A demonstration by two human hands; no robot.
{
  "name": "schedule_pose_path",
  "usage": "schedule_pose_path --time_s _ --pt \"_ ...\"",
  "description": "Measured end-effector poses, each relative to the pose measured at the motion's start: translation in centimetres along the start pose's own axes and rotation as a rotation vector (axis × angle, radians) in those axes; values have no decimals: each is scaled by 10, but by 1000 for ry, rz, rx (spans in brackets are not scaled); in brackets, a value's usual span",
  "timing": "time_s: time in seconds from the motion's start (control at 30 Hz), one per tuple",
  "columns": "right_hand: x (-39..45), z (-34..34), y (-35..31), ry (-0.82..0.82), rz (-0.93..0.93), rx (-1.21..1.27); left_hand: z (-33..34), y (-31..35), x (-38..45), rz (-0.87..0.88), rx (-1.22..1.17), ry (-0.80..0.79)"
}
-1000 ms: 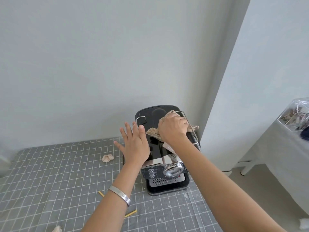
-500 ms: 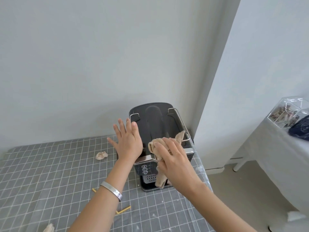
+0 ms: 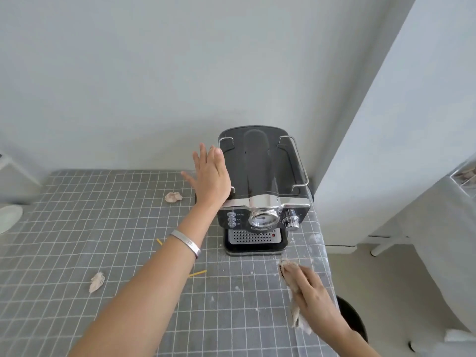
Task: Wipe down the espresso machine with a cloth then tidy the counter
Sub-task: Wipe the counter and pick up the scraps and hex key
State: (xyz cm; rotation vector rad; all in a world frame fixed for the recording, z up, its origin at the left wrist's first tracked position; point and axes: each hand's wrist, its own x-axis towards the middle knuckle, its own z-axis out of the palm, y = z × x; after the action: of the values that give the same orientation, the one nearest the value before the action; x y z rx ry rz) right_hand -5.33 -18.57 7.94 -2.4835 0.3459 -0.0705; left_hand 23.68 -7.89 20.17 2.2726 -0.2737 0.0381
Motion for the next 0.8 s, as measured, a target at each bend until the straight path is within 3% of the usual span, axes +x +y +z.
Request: schedule_pose_path --time_s 0.13,0.27,0.4,0.53,0.63,0.8 --pt "8 28 19 -187 75 -48 -7 -16 -25 56 -197 76" --pt "21 45 13 -248 56 -175 -20 -71 -81 68 -251 132" --pt "41 59 -23 -229 -112 -170 -29 -164 -148 -100 -76 61" --pt "81 86 -72 -360 -202 -44 -52 -253 -188 -377 140 82" --pt "118 111 -107 -385 -156 -4 -80 -302 -180 -480 276 203" --pt "181 145 -139 -322 48 5 -108 -363 -120 -502 445 43"
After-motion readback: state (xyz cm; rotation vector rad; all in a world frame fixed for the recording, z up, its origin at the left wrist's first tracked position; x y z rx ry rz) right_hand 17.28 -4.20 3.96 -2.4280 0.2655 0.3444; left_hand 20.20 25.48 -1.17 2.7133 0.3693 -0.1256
